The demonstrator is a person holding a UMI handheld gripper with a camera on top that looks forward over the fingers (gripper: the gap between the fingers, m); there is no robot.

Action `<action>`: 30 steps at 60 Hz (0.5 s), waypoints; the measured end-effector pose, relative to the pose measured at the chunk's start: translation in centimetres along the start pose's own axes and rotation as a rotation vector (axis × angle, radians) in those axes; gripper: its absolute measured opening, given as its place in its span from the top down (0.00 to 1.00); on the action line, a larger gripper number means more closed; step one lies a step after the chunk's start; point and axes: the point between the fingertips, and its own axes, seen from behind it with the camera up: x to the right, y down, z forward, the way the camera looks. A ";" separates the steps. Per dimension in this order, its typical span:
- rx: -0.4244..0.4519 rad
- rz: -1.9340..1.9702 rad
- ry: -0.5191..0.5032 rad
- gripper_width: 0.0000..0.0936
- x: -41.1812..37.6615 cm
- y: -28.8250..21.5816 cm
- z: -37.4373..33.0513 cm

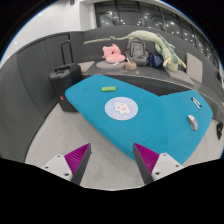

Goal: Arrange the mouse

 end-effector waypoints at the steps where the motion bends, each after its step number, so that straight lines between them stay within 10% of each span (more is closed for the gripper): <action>1: 0.003 0.005 0.003 0.08 0.0 -0.1 0.1; 30: 0.186 0.095 0.194 0.09 13.4 -1.9 1.9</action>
